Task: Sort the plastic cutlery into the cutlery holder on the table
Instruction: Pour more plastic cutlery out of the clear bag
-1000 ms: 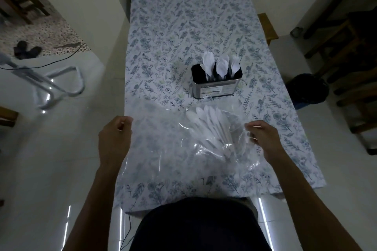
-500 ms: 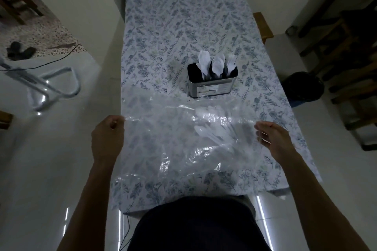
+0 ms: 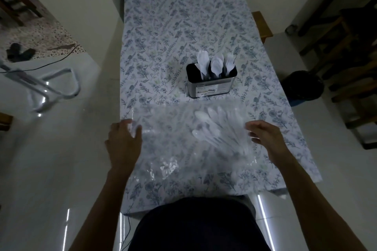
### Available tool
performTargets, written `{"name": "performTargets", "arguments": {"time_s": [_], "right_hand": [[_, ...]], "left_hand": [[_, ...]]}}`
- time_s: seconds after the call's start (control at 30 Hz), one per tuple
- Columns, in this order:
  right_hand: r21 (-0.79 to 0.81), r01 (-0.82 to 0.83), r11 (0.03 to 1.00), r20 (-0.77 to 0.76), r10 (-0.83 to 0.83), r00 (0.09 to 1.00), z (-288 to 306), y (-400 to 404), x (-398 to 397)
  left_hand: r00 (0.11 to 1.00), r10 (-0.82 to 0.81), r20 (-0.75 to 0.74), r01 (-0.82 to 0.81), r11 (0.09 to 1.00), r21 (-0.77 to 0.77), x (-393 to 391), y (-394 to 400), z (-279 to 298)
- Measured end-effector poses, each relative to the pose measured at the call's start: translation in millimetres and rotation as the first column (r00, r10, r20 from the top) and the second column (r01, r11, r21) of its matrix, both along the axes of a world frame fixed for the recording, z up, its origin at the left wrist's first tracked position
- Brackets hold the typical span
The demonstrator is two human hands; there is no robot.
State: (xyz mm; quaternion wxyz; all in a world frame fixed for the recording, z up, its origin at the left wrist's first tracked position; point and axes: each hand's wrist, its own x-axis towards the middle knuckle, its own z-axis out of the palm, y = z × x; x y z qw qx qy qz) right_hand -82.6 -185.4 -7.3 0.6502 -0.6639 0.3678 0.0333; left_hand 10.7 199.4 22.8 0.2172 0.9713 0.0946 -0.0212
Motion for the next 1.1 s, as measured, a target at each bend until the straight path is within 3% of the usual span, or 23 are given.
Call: {"name": "performTargets", "arguments": {"time_s": [0.07,0.13,0.2,0.27,0.47,0.57,0.63,0.7,0.77,0.9,1.0,1.1], "right_hand": [[-0.049,-0.053,0.997,0.044,0.055,0.998,3.9,9.2,1.4],[-0.151,-0.132,0.980,0.071,0.144,0.987,7.2,17.7,2.5],[-0.304,-0.230,0.924,0.065,0.261,0.963,10.5,25.7,3.5],[-0.451,-0.296,0.842,0.057,0.358,0.932,14.5,35.1,5.0],[-0.684,-0.418,0.598,0.034,0.599,0.800,7.3,68.8,6.6],[-0.661,-0.438,0.610,0.064,0.627,0.776,-3.3,77.2,1.0],[-0.653,-0.388,0.651,0.075,0.566,0.821,-11.8,81.5,-2.8],[-0.703,-0.310,0.641,0.008,0.442,0.897,-23.1,81.4,-3.9],[-0.781,-0.309,0.542,-0.119,0.357,0.926,-34.6,77.4,-2.4],[-0.768,-0.476,0.428,-0.332,0.370,0.868,-47.4,70.6,7.3],[-0.772,-0.549,0.319,-0.403,0.422,0.812,-52.1,71.4,15.6],[-0.744,-0.600,0.294,-0.462,0.422,0.780,-56.1,78.3,22.4]], "left_hand": [[0.987,-0.159,-0.020,0.155,0.980,-0.126,-11.4,-30.5,-4.9],[0.946,-0.309,-0.102,0.259,0.905,-0.337,-19.1,-65.4,-11.3],[0.893,-0.404,-0.198,0.262,0.824,-0.502,-20.6,-102.1,-13.0],[0.851,-0.432,-0.299,0.205,0.797,-0.568,-16.4,-137.1,-8.6],[0.790,-0.377,-0.483,0.059,0.832,-0.552,-0.6,-189.7,-11.8],[0.811,-0.371,-0.452,0.121,0.863,-0.491,4.9,-182.9,-21.8],[0.832,-0.389,-0.395,0.243,0.896,-0.371,5.5,-177.1,-24.0],[0.847,-0.387,-0.365,0.300,0.914,-0.274,4.7,-170.3,-27.9],[0.843,-0.387,-0.374,0.313,0.918,-0.244,4.9,-164.4,-37.0],[0.808,-0.370,-0.459,0.305,0.928,-0.212,2.7,-154.5,-50.4],[0.808,-0.381,-0.449,0.330,0.924,-0.190,4.4,-148.4,-55.1],[0.816,-0.377,-0.437,0.316,0.926,-0.209,8.4,-142.0,-56.3]]}}
